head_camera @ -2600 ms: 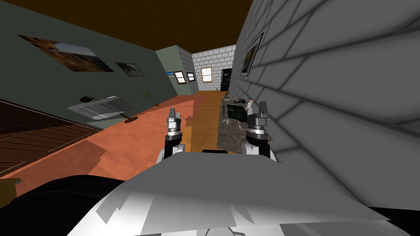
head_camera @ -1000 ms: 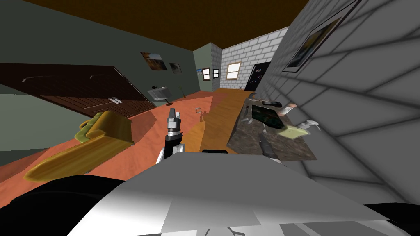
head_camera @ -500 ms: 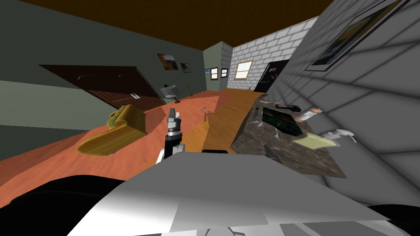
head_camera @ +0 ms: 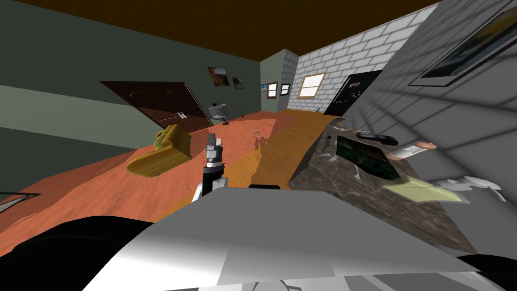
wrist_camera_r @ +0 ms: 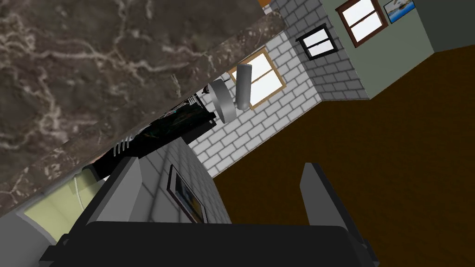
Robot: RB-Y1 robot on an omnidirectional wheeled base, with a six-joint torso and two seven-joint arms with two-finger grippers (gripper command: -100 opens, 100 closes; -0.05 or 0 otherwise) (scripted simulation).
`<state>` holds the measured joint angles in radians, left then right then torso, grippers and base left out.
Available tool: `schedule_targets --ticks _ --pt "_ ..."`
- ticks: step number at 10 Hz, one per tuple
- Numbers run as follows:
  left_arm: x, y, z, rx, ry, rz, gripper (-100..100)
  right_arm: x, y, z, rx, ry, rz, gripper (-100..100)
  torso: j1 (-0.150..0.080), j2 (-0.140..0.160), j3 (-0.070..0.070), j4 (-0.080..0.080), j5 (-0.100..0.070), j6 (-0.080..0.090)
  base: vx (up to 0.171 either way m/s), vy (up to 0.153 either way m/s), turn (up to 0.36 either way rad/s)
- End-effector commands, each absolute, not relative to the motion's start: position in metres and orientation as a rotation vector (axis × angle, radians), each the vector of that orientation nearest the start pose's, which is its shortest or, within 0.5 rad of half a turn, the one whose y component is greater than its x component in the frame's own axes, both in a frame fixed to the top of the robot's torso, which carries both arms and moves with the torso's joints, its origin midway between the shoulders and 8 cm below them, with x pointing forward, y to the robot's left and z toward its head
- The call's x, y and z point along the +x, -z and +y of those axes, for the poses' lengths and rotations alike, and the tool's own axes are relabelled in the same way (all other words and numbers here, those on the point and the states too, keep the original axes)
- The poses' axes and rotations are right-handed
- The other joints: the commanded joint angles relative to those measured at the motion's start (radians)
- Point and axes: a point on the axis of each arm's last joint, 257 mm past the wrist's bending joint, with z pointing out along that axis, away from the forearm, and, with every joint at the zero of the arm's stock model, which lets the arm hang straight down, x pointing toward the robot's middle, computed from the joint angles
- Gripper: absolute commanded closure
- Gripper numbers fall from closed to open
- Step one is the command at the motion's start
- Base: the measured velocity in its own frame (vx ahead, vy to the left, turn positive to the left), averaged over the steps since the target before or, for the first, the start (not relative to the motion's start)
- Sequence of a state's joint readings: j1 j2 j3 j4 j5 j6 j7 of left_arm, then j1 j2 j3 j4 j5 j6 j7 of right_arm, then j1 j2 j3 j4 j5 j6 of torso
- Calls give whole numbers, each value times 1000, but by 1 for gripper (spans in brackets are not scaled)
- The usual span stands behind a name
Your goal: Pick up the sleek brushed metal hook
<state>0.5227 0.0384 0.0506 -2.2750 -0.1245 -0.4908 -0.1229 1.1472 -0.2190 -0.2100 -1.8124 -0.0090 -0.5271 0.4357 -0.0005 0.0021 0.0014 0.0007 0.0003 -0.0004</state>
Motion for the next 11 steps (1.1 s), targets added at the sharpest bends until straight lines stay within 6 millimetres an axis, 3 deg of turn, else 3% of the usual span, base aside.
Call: schedule_targets --ticks 1,2,3,4,5,6,7,8,9,10,11 --pt "345 -12 281 -520 1044 763 0 96 327 -465 901 -138 1648 -100 0 0 0 0 0 0 10 35 199" --pt "345 -12 281 -520 1044 763 0 64 336 -475 898 -58 1714 -100 0 0 0 0 0 1 33 54 360" --pt "345 -12 281 -520 1044 763 0 57 340 -476 905 -45 1727 -100 0 -1 -1 0 0 0 28 43 155" --pt "345 -12 281 -520 1044 763 0 23 345 -484 894 33 1796 -100 0 -1 -1 0 0 1 30 55 382" --pt "345 -12 281 -520 1044 763 0 16 350 -486 904 45 1808 -100 0 -2 -1 0 0 0 34 37 150" --pt "345 -12 281 -520 1044 763 0 -16 352 -492 883 118 1876 -100 0 -2 -1 0 0 1 51 49 312" --pt "345 -12 281 -520 1044 763 0 -26 357 -493 898 132 1891 -100 0 -3 -1 0 0 0 41 27 191" --pt "345 -12 281 -520 1044 763 0 -63 360 -499 885 208 1966 -100 -1 -2 -1 0 0 1 54 29 323" --pt "345 -12 281 -520 1044 763 0 -68 360 -499 886 216 1974 -100 -1 -3 -2 -1 0 0 49 19 175" --pt "345 -12 281 -520 1044 763 0 -103 359 -503 866 286 2050 -100 -1 -3 -2 -1 0 1 61 35 362" --pt "345 -12 281 -520 1044 763 0 -108 361 -503 870 295 2059 -100 -1 -3 -2 -1 0 0 55 10 160"
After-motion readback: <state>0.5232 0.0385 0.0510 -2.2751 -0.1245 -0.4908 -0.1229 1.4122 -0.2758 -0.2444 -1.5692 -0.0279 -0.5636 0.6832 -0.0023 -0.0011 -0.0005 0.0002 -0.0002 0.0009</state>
